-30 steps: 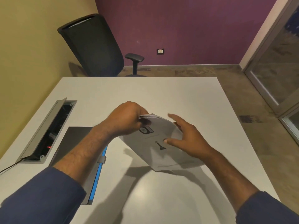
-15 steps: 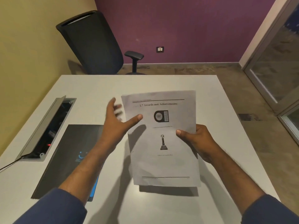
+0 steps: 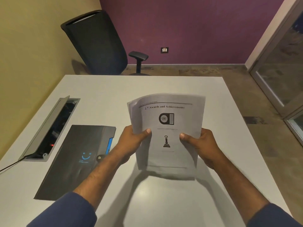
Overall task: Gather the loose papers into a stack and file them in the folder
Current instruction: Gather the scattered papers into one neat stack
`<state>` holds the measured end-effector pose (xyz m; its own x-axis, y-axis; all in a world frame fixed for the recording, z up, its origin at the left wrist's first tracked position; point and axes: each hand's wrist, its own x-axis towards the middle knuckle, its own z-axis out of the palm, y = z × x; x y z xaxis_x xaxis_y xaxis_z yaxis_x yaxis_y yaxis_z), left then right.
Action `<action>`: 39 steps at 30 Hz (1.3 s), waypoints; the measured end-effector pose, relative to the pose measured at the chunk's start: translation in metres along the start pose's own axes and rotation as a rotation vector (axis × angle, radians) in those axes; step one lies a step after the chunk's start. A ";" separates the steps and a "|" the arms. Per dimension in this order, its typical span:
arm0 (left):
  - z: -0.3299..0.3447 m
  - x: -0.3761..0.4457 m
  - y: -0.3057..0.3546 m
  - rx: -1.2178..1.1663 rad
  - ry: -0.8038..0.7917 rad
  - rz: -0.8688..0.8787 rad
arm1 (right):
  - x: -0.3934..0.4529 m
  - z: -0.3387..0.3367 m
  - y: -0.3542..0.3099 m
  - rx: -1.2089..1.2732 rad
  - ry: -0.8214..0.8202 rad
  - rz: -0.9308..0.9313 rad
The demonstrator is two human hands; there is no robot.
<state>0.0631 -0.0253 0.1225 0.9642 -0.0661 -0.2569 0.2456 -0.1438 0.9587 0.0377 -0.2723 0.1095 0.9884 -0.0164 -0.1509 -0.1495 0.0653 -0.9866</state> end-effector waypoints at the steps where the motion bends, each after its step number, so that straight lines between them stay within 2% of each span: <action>1: 0.001 0.000 -0.002 0.033 0.044 0.053 | -0.001 0.001 0.001 -0.006 0.026 -0.018; 5: 0.007 -0.011 -0.006 0.049 0.120 0.351 | -0.010 0.010 0.010 -0.024 0.139 -0.161; 7: 0.012 -0.015 -0.016 0.080 0.174 0.411 | -0.016 0.015 0.022 -0.013 0.176 -0.195; 12: 0.026 -0.019 -0.058 0.004 0.189 0.047 | -0.027 0.022 0.068 0.002 0.265 -0.017; 22: 0.031 -0.020 -0.068 0.022 0.166 -0.013 | -0.025 0.015 0.084 -0.026 0.286 0.027; 26: 0.019 -0.004 -0.063 0.067 0.150 -0.051 | -0.023 0.006 0.080 -0.071 0.171 0.040; 29: 0.005 0.010 -0.064 0.084 0.031 -0.191 | -0.023 0.004 0.082 -0.088 0.052 0.090; 33: -0.013 0.025 -0.076 0.235 -0.079 -0.262 | -0.016 0.008 0.090 -0.077 0.057 0.228; 39: -0.046 0.027 -0.115 0.685 -0.007 -0.210 | -0.001 0.012 0.101 0.065 0.090 0.404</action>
<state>0.0651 0.0346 0.0111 0.9024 0.0248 -0.4302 0.3052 -0.7414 0.5976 0.0221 -0.2532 0.0106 0.8441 -0.0637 -0.5324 -0.5197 0.1472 -0.8415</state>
